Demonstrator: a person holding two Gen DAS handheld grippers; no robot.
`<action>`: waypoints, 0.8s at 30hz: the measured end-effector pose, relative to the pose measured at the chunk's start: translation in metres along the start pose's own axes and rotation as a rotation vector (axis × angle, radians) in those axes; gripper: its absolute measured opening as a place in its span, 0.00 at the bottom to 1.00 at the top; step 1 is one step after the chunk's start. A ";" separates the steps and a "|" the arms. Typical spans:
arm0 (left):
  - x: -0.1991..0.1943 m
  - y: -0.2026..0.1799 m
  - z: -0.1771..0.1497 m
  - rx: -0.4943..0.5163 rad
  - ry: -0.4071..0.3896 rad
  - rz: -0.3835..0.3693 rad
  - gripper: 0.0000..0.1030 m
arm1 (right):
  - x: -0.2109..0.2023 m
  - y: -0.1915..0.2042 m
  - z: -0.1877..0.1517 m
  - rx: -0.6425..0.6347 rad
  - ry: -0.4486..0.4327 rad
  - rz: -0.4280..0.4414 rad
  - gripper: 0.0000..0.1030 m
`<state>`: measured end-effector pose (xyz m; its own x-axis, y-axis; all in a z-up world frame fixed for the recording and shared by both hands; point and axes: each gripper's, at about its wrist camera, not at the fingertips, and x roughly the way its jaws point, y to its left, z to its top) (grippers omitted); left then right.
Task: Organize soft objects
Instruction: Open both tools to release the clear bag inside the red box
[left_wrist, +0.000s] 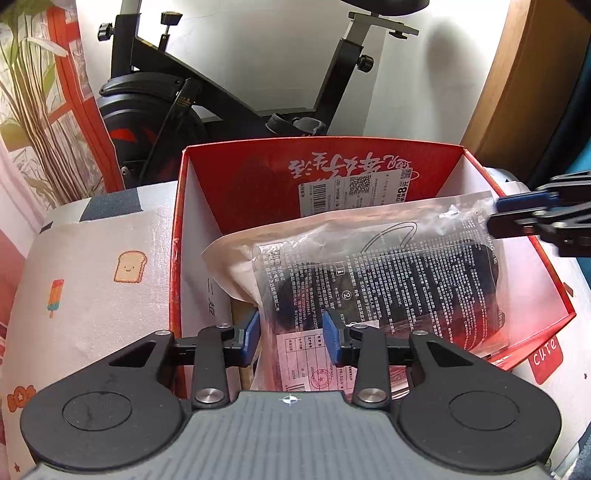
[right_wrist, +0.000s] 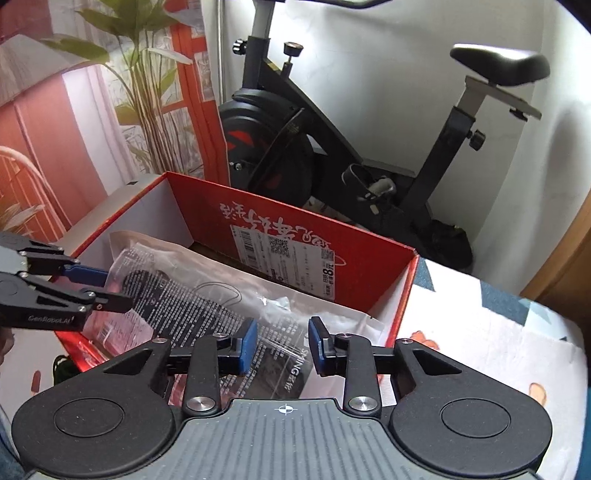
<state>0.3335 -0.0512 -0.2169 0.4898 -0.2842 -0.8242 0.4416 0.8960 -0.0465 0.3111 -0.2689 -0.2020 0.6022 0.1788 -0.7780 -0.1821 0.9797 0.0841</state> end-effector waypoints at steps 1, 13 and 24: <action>-0.002 -0.001 -0.001 0.005 -0.009 0.002 0.34 | 0.009 -0.001 0.001 0.021 0.017 0.003 0.26; -0.008 -0.007 0.008 -0.002 -0.043 -0.079 0.24 | 0.081 0.014 -0.019 0.055 0.300 -0.003 0.22; 0.018 -0.005 0.004 -0.072 0.016 -0.101 0.24 | 0.088 0.016 -0.018 0.047 0.363 -0.019 0.22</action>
<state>0.3430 -0.0624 -0.2292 0.4328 -0.3695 -0.8223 0.4328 0.8853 -0.1700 0.3476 -0.2389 -0.2803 0.2882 0.1248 -0.9494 -0.1326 0.9871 0.0895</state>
